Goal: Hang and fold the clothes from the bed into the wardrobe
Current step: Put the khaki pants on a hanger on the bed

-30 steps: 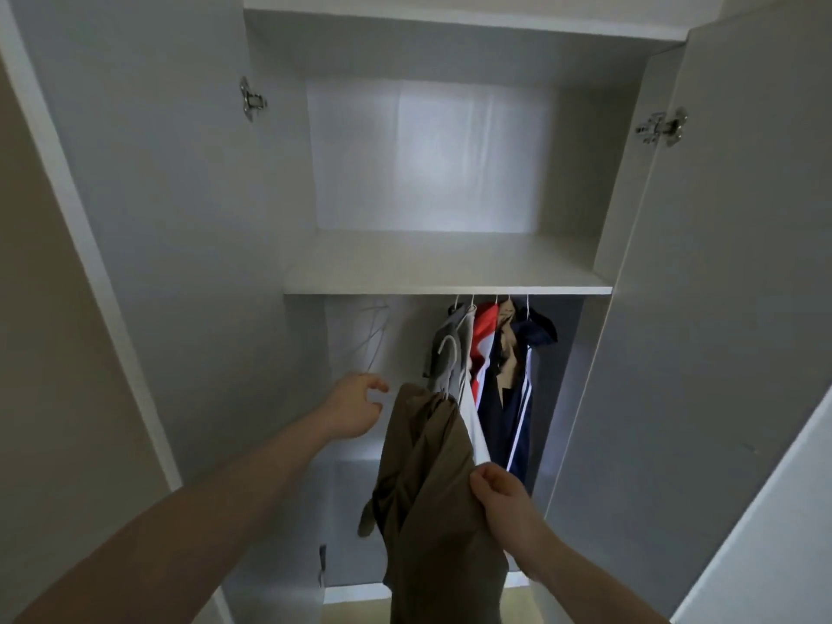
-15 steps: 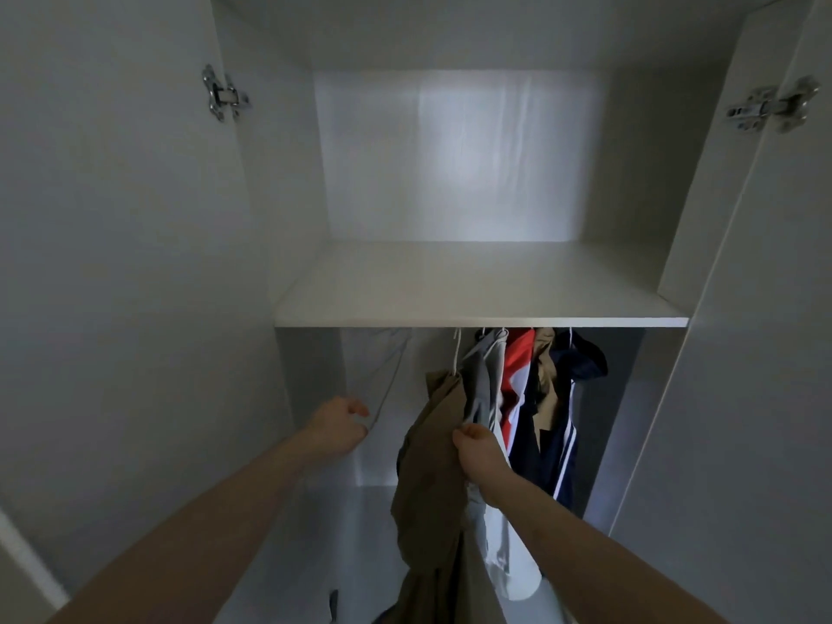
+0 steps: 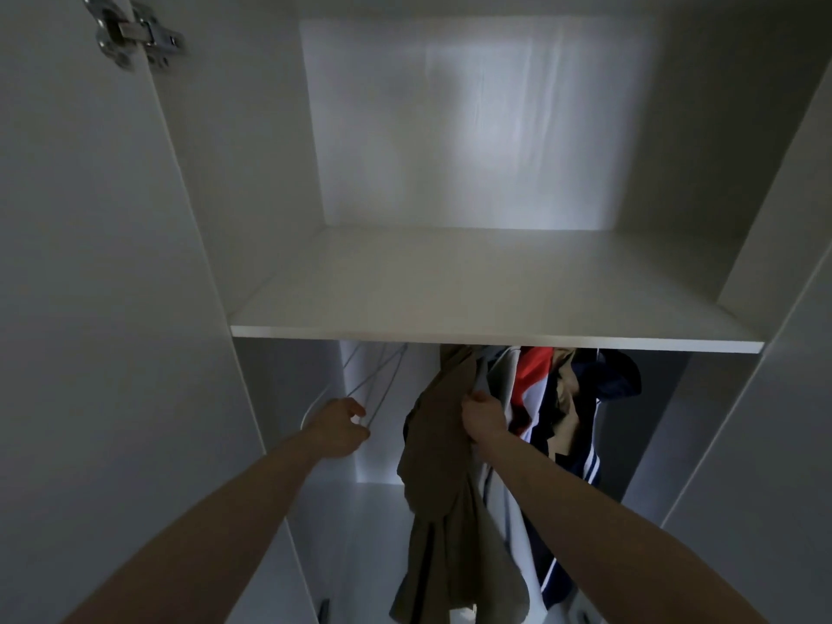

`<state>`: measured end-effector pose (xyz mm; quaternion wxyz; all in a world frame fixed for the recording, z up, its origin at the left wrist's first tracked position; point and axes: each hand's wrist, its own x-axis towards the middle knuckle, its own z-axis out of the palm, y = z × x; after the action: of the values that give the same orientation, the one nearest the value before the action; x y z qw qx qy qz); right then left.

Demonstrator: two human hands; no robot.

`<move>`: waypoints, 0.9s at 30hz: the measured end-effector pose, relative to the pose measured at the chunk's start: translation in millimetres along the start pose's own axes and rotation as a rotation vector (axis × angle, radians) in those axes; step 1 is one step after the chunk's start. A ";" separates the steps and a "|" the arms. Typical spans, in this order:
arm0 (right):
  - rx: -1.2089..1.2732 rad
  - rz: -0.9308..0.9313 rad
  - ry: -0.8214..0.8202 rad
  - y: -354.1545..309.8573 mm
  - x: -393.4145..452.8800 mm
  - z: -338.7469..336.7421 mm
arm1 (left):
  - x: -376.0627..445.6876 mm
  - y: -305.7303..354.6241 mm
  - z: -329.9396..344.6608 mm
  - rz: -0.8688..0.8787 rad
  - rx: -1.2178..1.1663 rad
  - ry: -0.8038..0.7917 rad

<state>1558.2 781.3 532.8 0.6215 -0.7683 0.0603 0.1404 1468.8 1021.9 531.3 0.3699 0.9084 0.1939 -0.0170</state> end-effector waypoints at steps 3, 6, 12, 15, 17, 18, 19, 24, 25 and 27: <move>0.007 -0.014 0.034 -3.9 19.9 2.3 | 19.1 -0.4 -0.4 -0.025 0.016 -0.016; 0.010 -0.015 0.048 -7.8 38.1 3.4 | 37.3 1.2 0.7 -0.028 0.062 -0.056; -0.092 -0.041 0.105 -19.6 74.5 0.4 | 74.3 4.1 8.4 -0.046 0.148 -0.151; -0.186 -0.028 0.097 -18.9 85.8 -2.1 | 86.8 -1.2 19.3 -0.059 0.191 -0.177; -0.265 -0.024 0.095 -11.9 89.1 -2.0 | 93.1 -4.9 26.0 -0.080 0.194 -0.198; -0.304 -0.020 0.092 -6.7 89.5 -1.1 | 94.8 -5.7 27.9 -0.096 0.187 -0.204; -0.336 -0.014 0.087 -0.8 90.4 0.0 | 98.4 -7.8 30.0 -0.107 0.169 -0.207; -0.505 -0.038 0.097 11.5 89.0 -3.6 | 111.1 -15.5 36.5 -0.151 0.055 -0.205; -0.545 -0.053 0.098 12.2 88.6 -5.8 | 112.5 -15.3 38.2 -0.164 0.023 -0.197; -0.561 -0.050 0.093 12.5 86.6 -11.2 | 113.0 -13.9 40.8 -0.165 -0.011 -0.164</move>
<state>1639.0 774.8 497.9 0.3845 -0.9171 0.0285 0.1009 1572.8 1041.6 472.8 0.3867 0.8831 0.2370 -0.1205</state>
